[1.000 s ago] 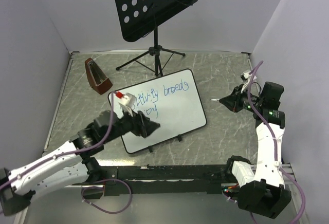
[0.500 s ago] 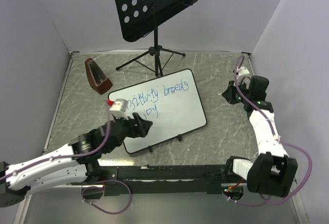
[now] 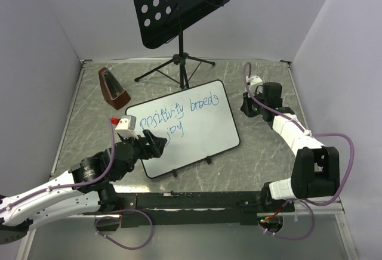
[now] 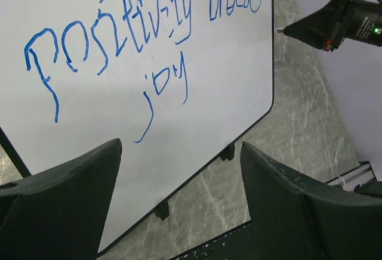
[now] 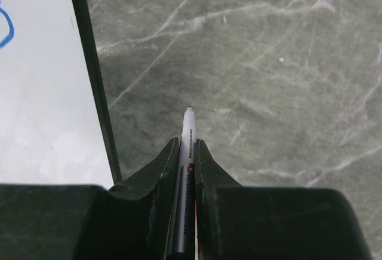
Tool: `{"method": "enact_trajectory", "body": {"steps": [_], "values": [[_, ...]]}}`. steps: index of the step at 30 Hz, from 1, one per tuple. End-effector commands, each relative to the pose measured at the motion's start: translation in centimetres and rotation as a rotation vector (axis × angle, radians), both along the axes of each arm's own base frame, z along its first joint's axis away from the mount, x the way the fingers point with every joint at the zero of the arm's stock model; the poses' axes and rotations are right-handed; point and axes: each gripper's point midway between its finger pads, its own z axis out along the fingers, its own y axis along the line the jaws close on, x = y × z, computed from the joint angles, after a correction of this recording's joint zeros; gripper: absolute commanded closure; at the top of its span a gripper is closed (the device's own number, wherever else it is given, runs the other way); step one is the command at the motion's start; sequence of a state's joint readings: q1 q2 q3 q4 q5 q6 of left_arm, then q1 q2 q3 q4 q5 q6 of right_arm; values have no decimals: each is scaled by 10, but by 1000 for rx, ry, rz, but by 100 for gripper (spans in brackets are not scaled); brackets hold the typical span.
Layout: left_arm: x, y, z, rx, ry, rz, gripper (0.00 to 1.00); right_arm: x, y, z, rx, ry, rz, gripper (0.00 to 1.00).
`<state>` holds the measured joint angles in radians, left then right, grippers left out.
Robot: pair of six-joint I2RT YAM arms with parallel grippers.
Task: Write a sentence on the whiteboard
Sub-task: Place the whiteboard on the whiteboard stand.
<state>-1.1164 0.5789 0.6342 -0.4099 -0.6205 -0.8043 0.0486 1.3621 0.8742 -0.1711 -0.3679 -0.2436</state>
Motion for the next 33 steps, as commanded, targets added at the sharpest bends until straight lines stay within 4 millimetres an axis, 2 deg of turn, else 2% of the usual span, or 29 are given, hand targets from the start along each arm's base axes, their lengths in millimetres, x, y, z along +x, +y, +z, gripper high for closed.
{"method": "enact_trajectory", "body": {"steps": [1, 3, 7, 15, 23, 33], "values": [[4, 3, 21, -24, -38, 20, 16, 34, 10, 34, -50, -149, -13, 100], [3, 2, 20, -29, -36, 18, 16, 38, 19, 36, -59, -163, 7, 100], [2, 3, 20, -34, -37, 15, 16, 48, 24, 34, -78, -175, 9, 100], [2, 6, 23, -43, -44, 20, 16, 50, 43, 24, -78, -156, 52, 100], [2, 7, 23, -42, -48, 26, 15, 41, 57, 17, -54, -123, 94, 100], [3, 9, 27, -43, -55, 31, 15, 29, 70, 20, -31, -115, 130, 100]]}}
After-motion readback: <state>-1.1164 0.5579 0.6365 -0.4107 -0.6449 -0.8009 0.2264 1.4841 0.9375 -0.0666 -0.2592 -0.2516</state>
